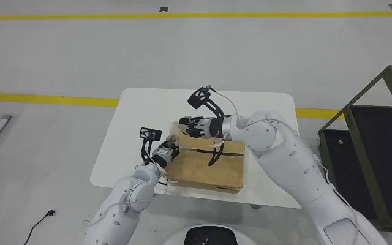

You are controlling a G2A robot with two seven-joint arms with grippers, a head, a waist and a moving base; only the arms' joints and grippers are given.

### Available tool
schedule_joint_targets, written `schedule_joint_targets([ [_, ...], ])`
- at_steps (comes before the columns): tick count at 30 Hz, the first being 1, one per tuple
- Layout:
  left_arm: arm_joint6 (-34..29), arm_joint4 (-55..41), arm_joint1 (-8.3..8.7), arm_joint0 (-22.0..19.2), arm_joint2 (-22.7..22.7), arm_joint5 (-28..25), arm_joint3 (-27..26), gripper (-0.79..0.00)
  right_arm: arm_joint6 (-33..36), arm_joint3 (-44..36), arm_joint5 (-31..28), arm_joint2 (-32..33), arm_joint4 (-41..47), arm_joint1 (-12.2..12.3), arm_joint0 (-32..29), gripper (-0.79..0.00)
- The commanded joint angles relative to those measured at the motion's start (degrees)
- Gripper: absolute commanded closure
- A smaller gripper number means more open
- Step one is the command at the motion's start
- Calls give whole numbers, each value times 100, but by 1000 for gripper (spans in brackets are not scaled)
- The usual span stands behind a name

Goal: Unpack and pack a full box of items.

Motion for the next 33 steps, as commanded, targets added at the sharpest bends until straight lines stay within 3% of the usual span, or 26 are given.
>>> schedule_joint_targets([
  [1,-11,-10,4,-45,-72,2,77,0,-72,32,5,23,28,-3,-11,-662],
  [3,-14,-94,2,-73,-133,-1,124,0,-132,62,-9,40,82,-8,-27,-693],
  [5,-12,-116,4,-99,-196,15,156,0,-204,101,-18,66,149,-12,-46,-785],
  [17,-208,-547,27,-124,-660,136,416,0,-742,460,-147,440,711,31,-540,-776],
  [18,-223,-544,33,-122,-706,149,440,-58,-769,472,-177,470,764,37,-598,-770],
  [19,-231,-558,37,-117,-746,170,459,-120,-803,490,-202,503,816,43,-656,-730],
  [21,-253,-650,41,-101,-819,181,476,-123,-898,545,-300,563,963,52,-796,-637],
  [22,-265,-673,45,-94,-850,178,479,-148,-914,573,-348,584,982,58,-842,-563],
  [23,-283,-698,48,-87,-885,187,486,-234,-947,607,-383,599,983,63,-890,-456],
  [24,-301,-718,51,-83,-918,195,488,-397,-986,637,-428,609,1004,66,-941,-379],
  [25,-319,-727,55,-79,-943,201,482,-637,-1027,673,-470,618,1046,66,-992,-345],
  [26,-334,-734,56,-71,-956,207,474,-785,-1058,722,-490,623,1048,68,-1034,-283],
  [31,-406,-682,71,-20,-1031,266,376,-785,-1141,904,-574,586,1022,63,-1158,-135],
  [33,-427,-676,80,37,-1082,268,286,-785,-1160,967,-608,561,1021,57,-1181,-120],
])
